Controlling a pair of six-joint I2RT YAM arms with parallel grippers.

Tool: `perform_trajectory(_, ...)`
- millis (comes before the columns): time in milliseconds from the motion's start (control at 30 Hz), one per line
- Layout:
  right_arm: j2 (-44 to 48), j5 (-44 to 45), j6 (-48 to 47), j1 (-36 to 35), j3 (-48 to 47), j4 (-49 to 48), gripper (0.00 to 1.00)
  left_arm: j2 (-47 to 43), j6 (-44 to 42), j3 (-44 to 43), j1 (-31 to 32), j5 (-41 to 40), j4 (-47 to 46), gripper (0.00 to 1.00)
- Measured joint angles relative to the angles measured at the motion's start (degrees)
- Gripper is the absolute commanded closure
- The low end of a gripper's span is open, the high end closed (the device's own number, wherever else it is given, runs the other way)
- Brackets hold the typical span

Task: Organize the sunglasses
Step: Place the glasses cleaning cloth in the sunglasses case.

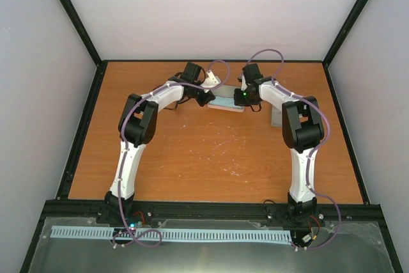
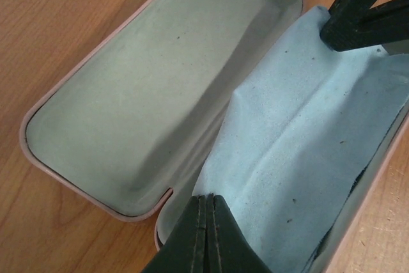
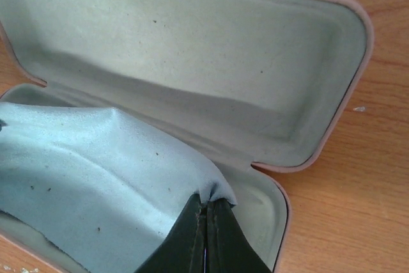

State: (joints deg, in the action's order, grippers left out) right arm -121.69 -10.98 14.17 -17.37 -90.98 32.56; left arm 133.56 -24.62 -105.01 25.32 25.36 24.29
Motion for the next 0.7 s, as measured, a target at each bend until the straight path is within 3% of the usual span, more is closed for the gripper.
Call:
perform_trajectory(500, -4.4, -0.2, -0.7, 0.1, -4.0, 2.0, 0.97, 4.0, 0.0, -5.1, -1.0, 1.3, 1.6, 0.99)
perform_trajectory(700, -4.8, -0.2, -1.3, 0.2, -4.7, 2.9, 0.97, 4.2, -0.2, -5.2, -1.1, 1.4, 2.8, 0.93)
